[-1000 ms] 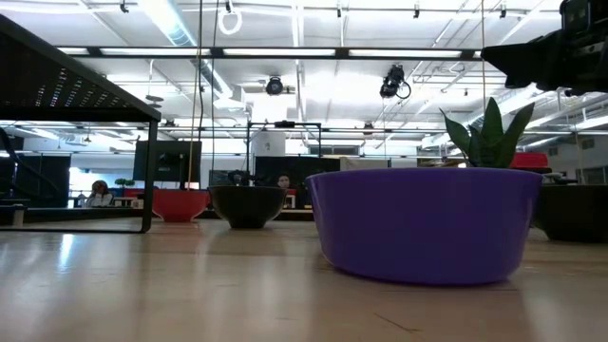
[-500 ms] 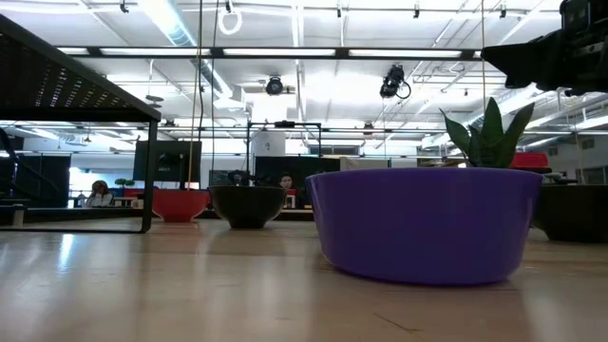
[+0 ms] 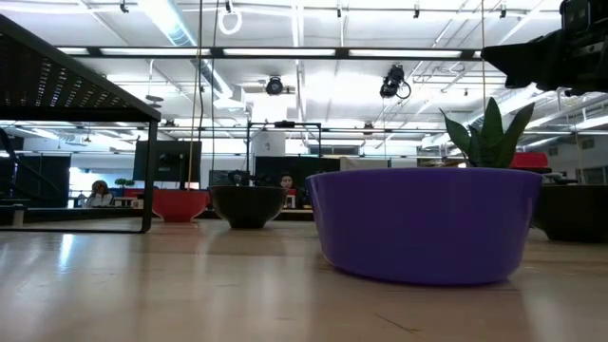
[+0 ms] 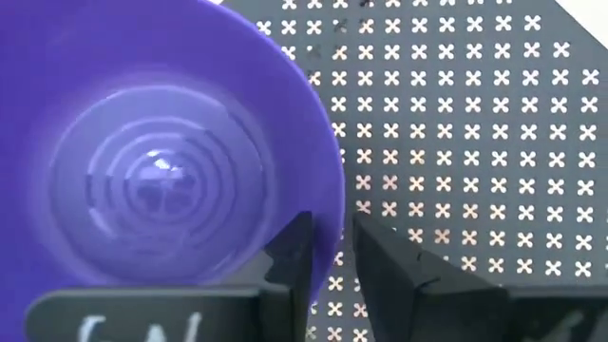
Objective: Pick & Place Mini bowls
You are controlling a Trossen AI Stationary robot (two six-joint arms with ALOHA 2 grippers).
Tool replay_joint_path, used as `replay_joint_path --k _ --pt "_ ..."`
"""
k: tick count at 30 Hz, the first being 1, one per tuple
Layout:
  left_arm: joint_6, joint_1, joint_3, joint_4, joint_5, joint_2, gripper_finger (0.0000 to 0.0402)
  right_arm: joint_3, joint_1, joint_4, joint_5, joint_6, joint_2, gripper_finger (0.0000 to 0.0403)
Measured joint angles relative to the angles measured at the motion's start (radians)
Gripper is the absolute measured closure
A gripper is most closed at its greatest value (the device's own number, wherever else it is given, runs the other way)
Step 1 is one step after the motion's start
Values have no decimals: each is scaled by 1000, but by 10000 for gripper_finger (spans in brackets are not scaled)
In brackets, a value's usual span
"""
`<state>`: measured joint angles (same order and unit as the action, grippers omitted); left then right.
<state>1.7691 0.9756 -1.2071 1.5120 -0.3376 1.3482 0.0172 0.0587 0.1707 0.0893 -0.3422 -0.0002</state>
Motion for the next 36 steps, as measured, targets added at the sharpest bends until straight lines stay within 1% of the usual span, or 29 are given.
replay_joint_path --k 5,9,15,18,20,21,23,26,30,31,32,34,36 --pt "-1 0 -41 4 -13 -8 295 0 0 0 0 0 0 394" --pt "-9 0 -63 4 -25 -8 292 0 0 0 0 0 0 394" --pt "-11 0 -66 1 8 -9 291 0 0 0 0 0 0 394" --pt "-14 0 -103 -5 23 -13 291 0 0 0 0 0 0 394" --pt "-49 0 -150 -14 -4 -13 291 0 0 0 0 0 0 394" --pt "-76 0 -174 -29 -41 -14 291 0 0 0 0 0 0 394" --pt "-178 0 -215 -88 -148 -14 291 0 0 0 0 0 0 394" --pt "-405 -9 -247 -221 -315 -14 291 0 0 0 0 0 0 394" --pt "-742 -46 -217 -450 -539 -14 291 0 0 0 0 0 0 394" --pt "-821 -65 -202 -510 -559 -14 291 0 0 0 0 0 0 394" --pt "-891 -89 -186 -569 -556 -12 291 0 0 0 0 0 0 394" --pt "-1017 -153 -151 -684 -495 -4 291 0 0 0 0 0 0 394" --pt "-1139 -225 -108 -799 -404 14 291 0 0 0 0 0 0 394"
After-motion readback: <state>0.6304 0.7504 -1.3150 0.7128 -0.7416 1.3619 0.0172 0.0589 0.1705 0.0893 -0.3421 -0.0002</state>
